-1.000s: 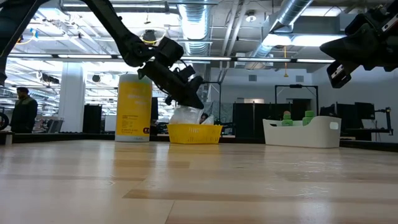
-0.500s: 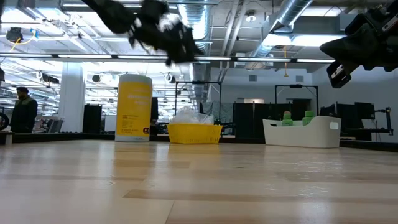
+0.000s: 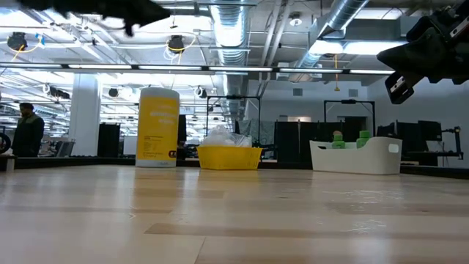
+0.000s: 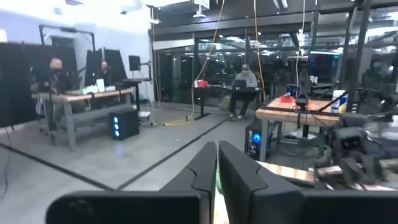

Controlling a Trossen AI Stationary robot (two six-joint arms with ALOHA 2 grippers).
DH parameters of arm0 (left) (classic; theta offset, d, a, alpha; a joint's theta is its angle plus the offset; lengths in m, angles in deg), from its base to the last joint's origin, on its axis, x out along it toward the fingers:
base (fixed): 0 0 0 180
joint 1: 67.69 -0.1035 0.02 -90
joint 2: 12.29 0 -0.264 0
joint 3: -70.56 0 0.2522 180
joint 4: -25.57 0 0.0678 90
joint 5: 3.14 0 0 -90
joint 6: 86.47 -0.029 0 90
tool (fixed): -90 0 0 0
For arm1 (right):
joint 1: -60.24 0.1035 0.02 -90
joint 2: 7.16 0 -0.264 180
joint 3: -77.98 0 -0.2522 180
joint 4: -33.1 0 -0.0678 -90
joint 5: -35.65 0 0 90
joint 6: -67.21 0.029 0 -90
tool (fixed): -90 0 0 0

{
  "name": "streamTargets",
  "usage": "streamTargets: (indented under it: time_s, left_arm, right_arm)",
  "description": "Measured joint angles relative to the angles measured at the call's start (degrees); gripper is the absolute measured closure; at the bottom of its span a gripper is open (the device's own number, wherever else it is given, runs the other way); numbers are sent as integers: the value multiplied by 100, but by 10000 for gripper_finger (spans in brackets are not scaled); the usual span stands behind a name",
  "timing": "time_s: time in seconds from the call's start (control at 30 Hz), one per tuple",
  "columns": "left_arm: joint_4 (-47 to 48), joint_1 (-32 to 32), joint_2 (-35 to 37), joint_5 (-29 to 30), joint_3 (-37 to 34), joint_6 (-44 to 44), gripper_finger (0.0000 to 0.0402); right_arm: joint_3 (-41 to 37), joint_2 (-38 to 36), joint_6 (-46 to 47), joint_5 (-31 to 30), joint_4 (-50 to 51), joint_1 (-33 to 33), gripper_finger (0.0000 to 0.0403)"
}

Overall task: Pick & Place Travel size toiletries
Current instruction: Return to Home Position

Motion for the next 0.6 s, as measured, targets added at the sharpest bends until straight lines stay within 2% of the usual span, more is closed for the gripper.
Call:
streamTargets:
  time_s: [0.13,0.3,0.6]
  left_arm:
    - [-10,-2,1108,94,-1144,545,399]
    - [-39,-2,2051,417,-2332,1052,400]
    - [-563,93,3225,484,-3686,1576,401]
  right_arm:
    - [2,-2,0,0,0,-1,403]
    - [1,-1,-1,0,0,1,403]
    - [0,-2,0,0,0,-1,403]
